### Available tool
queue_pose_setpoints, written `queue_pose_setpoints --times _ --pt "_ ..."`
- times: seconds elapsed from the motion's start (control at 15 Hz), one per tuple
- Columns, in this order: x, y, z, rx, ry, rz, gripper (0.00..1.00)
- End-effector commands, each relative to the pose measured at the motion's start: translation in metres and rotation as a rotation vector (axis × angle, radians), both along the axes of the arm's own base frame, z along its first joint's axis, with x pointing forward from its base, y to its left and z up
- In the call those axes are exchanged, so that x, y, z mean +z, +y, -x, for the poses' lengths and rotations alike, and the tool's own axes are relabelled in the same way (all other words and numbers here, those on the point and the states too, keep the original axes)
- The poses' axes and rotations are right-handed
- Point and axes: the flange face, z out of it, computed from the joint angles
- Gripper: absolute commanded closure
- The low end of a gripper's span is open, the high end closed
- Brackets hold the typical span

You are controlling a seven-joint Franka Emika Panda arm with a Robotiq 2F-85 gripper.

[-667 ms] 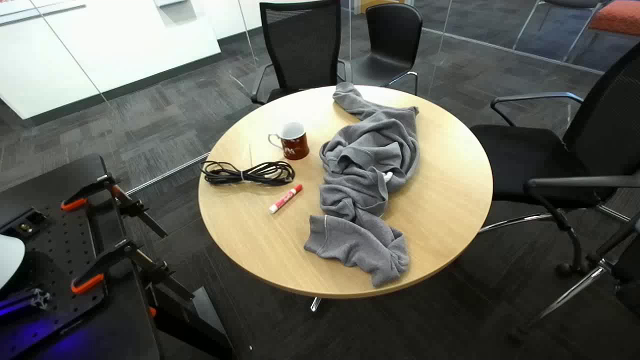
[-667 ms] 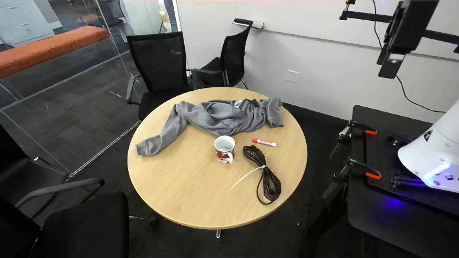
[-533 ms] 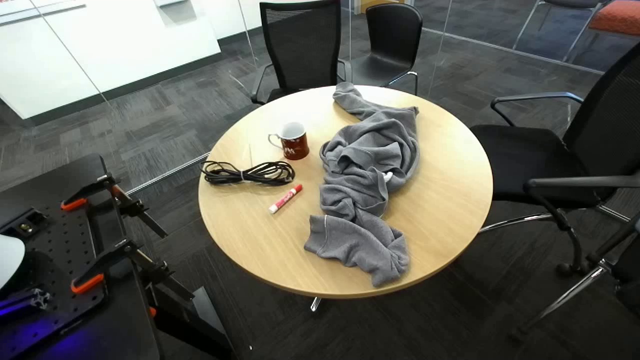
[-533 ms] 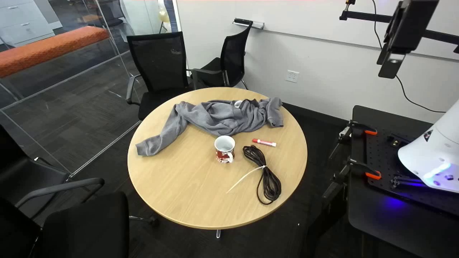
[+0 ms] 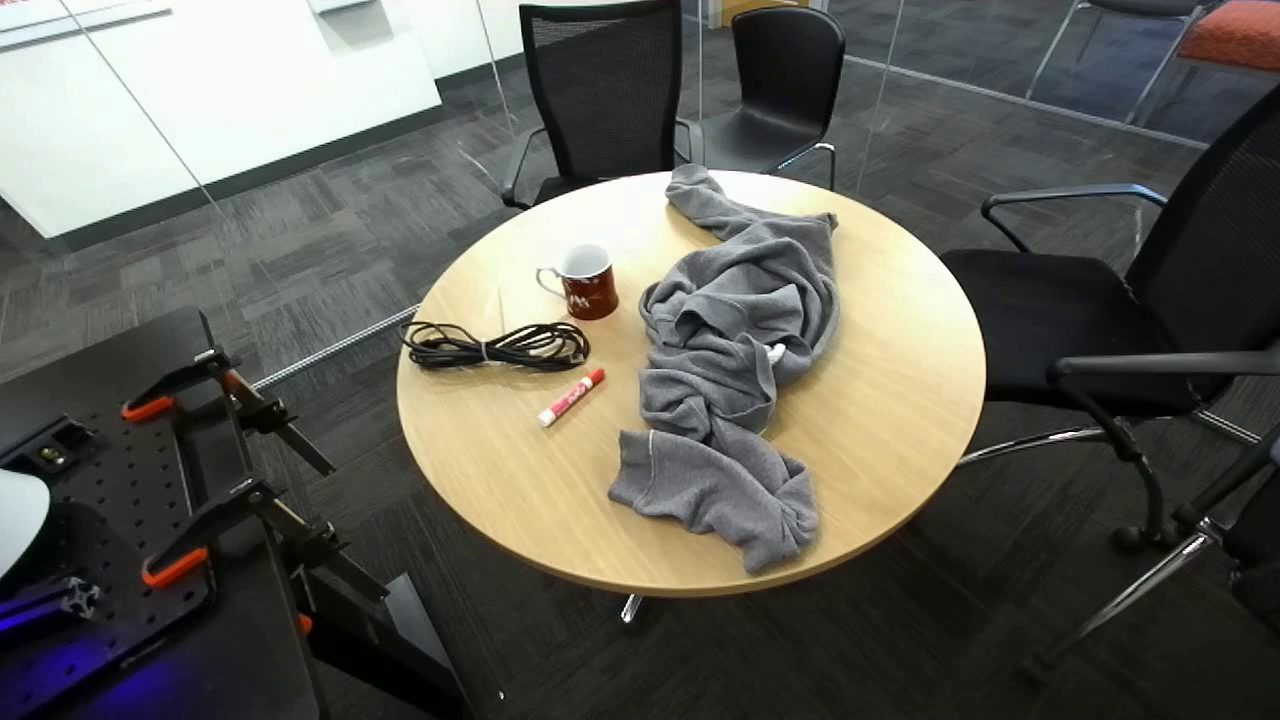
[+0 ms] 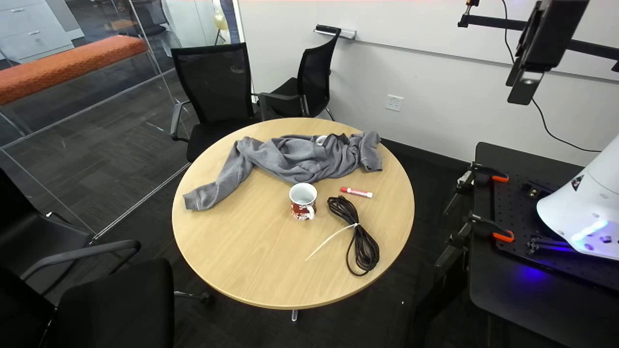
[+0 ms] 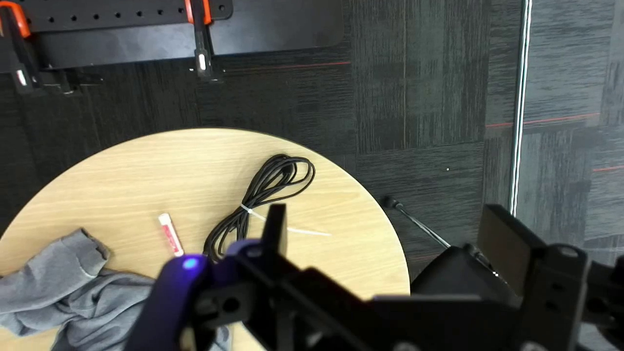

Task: Put the orange marker in the mug

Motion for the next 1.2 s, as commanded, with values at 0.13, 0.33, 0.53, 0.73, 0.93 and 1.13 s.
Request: queue_pose_setpoints --times 0.13,0.33,0.53,0.73,0.93,1.13 --pt "-0.001 -0.017 -0.013 -0.058 -0.097 0.050 0.00" --pt "-0.007 -0.033 -0.026 -0.105 -0.138 0.093 0.00" --pt "-0.018 -0.050 -0.039 -0.140 -0.173 0.143 0.00" --pt "-0.037 -0.065 -0.054 -0.170 -0.198 0.176 0.00" --pt "-0.062 -0.082 -0.070 -0.192 -0.214 0.192 0.00" --pt "-0.092 -0.099 -0.084 -0.206 -0.207 0.213 0.00"
